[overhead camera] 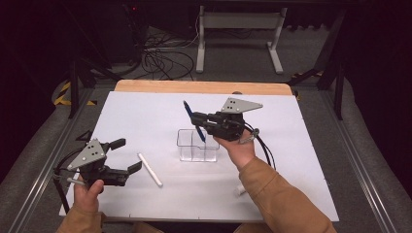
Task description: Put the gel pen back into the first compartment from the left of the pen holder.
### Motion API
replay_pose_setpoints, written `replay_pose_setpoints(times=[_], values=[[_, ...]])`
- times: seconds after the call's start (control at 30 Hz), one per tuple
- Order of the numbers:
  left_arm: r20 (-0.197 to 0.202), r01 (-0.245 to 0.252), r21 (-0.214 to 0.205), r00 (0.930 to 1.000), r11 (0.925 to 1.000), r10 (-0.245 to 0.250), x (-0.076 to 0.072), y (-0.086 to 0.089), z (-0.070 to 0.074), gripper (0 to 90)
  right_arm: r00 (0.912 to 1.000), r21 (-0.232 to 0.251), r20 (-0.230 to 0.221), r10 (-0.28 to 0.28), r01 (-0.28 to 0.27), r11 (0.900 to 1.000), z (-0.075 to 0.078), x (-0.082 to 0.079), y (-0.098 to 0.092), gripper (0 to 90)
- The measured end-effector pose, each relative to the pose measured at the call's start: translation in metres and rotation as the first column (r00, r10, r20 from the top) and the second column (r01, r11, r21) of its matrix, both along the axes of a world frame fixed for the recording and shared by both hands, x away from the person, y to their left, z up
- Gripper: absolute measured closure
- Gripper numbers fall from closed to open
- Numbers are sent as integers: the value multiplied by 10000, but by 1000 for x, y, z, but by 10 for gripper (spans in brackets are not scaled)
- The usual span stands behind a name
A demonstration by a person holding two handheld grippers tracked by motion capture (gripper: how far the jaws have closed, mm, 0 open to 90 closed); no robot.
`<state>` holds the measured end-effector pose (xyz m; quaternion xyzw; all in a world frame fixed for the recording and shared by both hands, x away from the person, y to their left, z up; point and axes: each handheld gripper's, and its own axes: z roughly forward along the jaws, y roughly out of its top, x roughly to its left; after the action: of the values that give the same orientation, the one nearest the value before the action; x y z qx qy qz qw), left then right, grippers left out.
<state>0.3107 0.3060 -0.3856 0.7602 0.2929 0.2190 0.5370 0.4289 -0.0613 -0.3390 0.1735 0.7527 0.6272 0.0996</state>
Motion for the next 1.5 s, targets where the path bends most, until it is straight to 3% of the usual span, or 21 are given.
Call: replay_pose_setpoints(times=[0.43, 0.73, 1.5], values=[[14, 23, 82, 10000, 10000, -23, 1, 0, 0, 67, 9994, -146, 333, 3, 2, 9999, -2, -2, 11, 790], [-27, 31, 15, 10000, 10000, -31, 1, 1, 0, 67, 9962, -299, 865, -2, 28, 9995, -4, -4, 26, 790], [4, 66, 15, 10000, 10000, -66, 1, 1, 0, 68, 9973, -565, 725, 109, -68, 9984, -18, 2, 49, 789]])
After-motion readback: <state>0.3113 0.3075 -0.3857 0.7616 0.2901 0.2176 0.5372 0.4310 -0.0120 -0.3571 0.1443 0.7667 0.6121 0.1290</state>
